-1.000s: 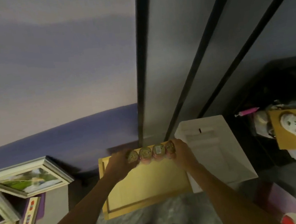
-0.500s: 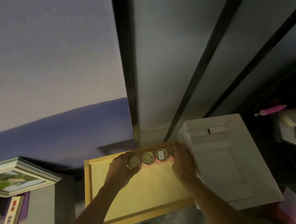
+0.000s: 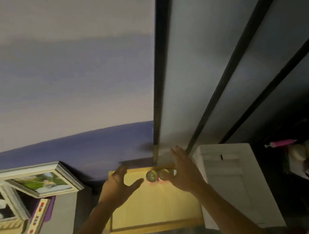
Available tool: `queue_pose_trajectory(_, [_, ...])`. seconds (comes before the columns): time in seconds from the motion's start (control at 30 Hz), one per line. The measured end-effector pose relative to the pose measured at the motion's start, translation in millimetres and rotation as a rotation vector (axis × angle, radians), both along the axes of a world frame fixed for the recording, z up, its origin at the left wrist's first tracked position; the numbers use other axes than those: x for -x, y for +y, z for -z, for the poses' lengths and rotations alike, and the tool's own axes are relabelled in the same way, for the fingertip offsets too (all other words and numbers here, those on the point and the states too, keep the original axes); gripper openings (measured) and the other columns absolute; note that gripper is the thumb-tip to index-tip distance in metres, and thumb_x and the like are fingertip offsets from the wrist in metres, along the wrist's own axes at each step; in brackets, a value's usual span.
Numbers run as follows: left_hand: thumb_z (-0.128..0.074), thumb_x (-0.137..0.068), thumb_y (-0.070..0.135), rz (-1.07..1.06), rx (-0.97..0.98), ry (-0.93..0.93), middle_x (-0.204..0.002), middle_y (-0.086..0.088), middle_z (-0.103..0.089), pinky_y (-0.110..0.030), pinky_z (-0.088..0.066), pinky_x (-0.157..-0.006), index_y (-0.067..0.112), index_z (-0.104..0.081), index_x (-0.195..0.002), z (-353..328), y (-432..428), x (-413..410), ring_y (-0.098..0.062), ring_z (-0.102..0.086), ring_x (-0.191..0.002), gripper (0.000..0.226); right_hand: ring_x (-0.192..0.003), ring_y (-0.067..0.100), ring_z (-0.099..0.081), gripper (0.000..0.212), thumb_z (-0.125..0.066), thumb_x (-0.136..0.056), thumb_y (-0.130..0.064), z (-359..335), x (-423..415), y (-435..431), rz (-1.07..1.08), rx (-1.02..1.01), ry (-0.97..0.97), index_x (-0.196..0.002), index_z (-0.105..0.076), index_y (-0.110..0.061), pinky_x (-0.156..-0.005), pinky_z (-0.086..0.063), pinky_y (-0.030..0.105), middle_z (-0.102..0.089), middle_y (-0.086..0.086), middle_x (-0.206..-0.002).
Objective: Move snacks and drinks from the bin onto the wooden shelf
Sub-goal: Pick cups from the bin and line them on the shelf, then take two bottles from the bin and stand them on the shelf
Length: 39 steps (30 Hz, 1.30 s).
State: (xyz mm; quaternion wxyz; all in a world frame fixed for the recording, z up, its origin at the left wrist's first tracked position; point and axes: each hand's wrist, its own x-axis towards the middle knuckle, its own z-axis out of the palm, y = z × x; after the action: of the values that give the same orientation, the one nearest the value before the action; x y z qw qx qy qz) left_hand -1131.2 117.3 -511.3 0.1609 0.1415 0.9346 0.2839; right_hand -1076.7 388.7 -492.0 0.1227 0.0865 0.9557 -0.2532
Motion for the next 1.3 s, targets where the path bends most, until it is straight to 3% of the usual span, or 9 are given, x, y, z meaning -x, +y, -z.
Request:
queue_pose_trajectory(0.13, [-0.049, -0.082, 0.093, -0.091, 0.001, 0.107, -0.158, 0.008, -0.048, -0.041, -0.057, -0.098, 0.042, -0.034, -0.157, -87.0, -55.9, -8.0, -0.013, -0.068, -0.115, 0.092, -0.161, 0.018, -0.017, 0.105, -0.052, -0.089, -0.084, -68.5, 13.8, -28.3, -0.143, 0.058, 0.073, -0.169, -0.013, -0.028, -0.124, -0.031, 0.041, -0.008, -0.008, -0.177])
queue_pose_trajectory(0.3, [-0.052, -0.083, 0.09, -0.256, 0.085, 0.298, -0.169, 0.003, -0.036, -0.046, -0.039, -0.122, 0.035, -0.033, -0.161, -183.4, -145.0, -51.1, -0.023, -0.038, -0.152, 0.097, -0.16, 0.017, -0.022, 0.116, -0.051, -0.081, -0.092, -142.1, 33.6, -96.5, -0.314, 0.028, 0.157, -0.169, -0.017, -0.025, -0.125, -0.029, 0.037, -0.016, -0.005, -0.176])
queue_pose_trajectory(0.5, [-0.048, -0.081, 0.094, -0.534, 0.207, 0.336, -0.17, 0.003, -0.032, -0.043, -0.04, -0.121, 0.035, -0.032, -0.162, -261.0, -251.8, -137.9, -0.023, -0.044, -0.149, 0.102, -0.161, 0.02, -0.019, 0.11, -0.061, -0.088, -0.079, -228.1, 46.4, -214.6, -0.615, 0.049, 0.217, -0.169, -0.015, -0.02, -0.127, -0.026, 0.039, -0.015, 0.0, -0.177])
queue_pose_trajectory(0.63, [-0.051, -0.083, 0.091, -0.706, 0.266, 0.354, -0.173, 0.004, -0.026, -0.042, -0.033, -0.124, 0.037, -0.027, -0.163, -294.3, -327.1, -212.3, -0.021, -0.034, -0.155, 0.1, -0.163, 0.019, -0.012, 0.118, -0.057, -0.085, -0.085, -265.8, 34.7, -313.6, -0.82, 0.051, 0.241, -0.17, -0.009, -0.019, -0.129, -0.023, 0.042, -0.004, 0.0, -0.178])
queue_pose_trajectory(0.77, [-0.041, -0.076, 0.1, -0.873, 0.294, 0.292, -0.171, 0.003, -0.03, -0.049, -0.041, -0.12, 0.04, -0.025, -0.162, -307.5, -405.7, -293.4, -0.025, -0.042, -0.15, 0.106, -0.163, 0.021, -0.01, 0.119, -0.058, -0.085, -0.085, -281.8, 2.1, -421.1, -0.965, 0.078, 0.268, -0.17, -0.005, -0.02, -0.129, -0.023, 0.045, -0.001, 0.0, -0.178])
queue_pose_trajectory(0.93, [-0.041, -0.073, 0.103, -1.055, 0.286, 0.232, -0.168, 0.003, -0.036, -0.046, -0.049, -0.113, 0.042, -0.029, -0.16, -303.2, -509.5, -386.6, -0.025, -0.05, -0.142, 0.107, -0.162, 0.024, -0.017, 0.116, -0.059, -0.084, -0.084, -287.4, -62.8, -562.5, -1.129, 0.075, 0.243, -0.17, -0.008, -0.024, -0.126, -0.03, 0.048, -0.005, -0.003, -0.178])
queue_pose_trajectory(1.1, [-0.042, -0.074, 0.101, -1.173, 0.292, 0.184, -0.168, 0.002, -0.034, -0.046, -0.051, -0.111, 0.037, -0.026, -0.162, -290.1, -615.6, -464.5, -0.026, -0.054, -0.139, 0.109, -0.157, 0.026, -0.029, 0.127, -0.046, -0.068, -0.103, -275.6, -123.3, -707.0, -1.21, 0.069, 0.244, -0.167, -0.016, -0.029, -0.12, -0.039, 0.052, -0.021, -0.003, -0.175])
queue_pose_trajectory(1.3, [-0.041, -0.074, 0.102, -1.26, 0.319, 0.122, -0.167, -0.001, -0.039, -0.044, -0.049, -0.113, 0.03, -0.03, -0.163, -268.4, -726.3, -516.8, -0.024, -0.052, -0.141, 0.115, -0.158, 0.03, -0.028, 0.112, -0.061, -0.085, -0.082, -265.2, -177.1, -839.2, -1.33, 0.028, 0.181, -0.168, -0.015, -0.022, -0.121, -0.037, 0.053, -0.018, 0.003, -0.176])
